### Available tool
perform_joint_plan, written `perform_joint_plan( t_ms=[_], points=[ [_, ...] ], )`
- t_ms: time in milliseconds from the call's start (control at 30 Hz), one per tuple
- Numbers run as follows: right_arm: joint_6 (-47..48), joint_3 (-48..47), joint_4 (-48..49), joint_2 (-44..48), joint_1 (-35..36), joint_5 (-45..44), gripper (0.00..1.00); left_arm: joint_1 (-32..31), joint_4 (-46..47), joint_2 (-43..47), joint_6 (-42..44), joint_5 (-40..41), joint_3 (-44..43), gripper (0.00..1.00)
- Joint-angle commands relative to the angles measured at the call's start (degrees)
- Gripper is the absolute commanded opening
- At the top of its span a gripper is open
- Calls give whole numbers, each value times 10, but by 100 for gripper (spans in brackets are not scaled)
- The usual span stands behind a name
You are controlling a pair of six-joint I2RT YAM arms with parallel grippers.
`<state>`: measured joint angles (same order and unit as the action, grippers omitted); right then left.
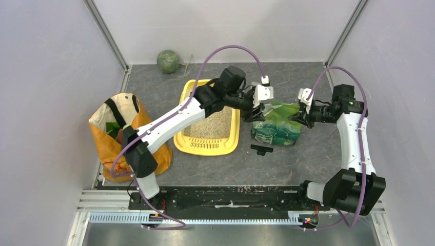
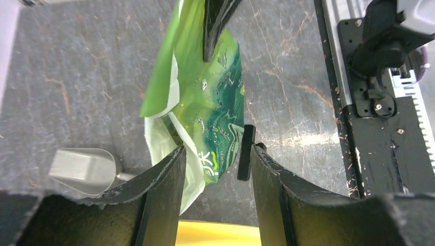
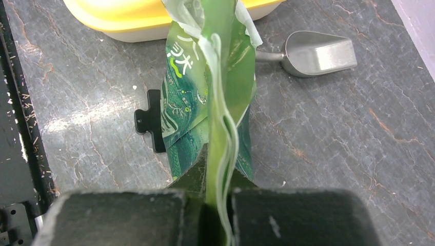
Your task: Fill the litter box with clean litter
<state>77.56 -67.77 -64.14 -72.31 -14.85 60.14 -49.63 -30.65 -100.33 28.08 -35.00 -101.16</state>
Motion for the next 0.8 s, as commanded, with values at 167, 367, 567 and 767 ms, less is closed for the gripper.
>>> perform_joint_plan(
  t_ms=[167,367,567,767],
  points=[
    [-3,-19,-12,0,0,24,0,-9,20,-63,28,63,0,59],
    [1,-21,-12,-2,-1,26,0,-10,32,-93,29,82,-3,62],
    [0,-25,-13,-7,0,27,0,-13,33,-136,30,81,-30,61],
    [0,-28,-13,-7,0,28,0,-13,27,-158,30,70,-45,49]
  ],
)
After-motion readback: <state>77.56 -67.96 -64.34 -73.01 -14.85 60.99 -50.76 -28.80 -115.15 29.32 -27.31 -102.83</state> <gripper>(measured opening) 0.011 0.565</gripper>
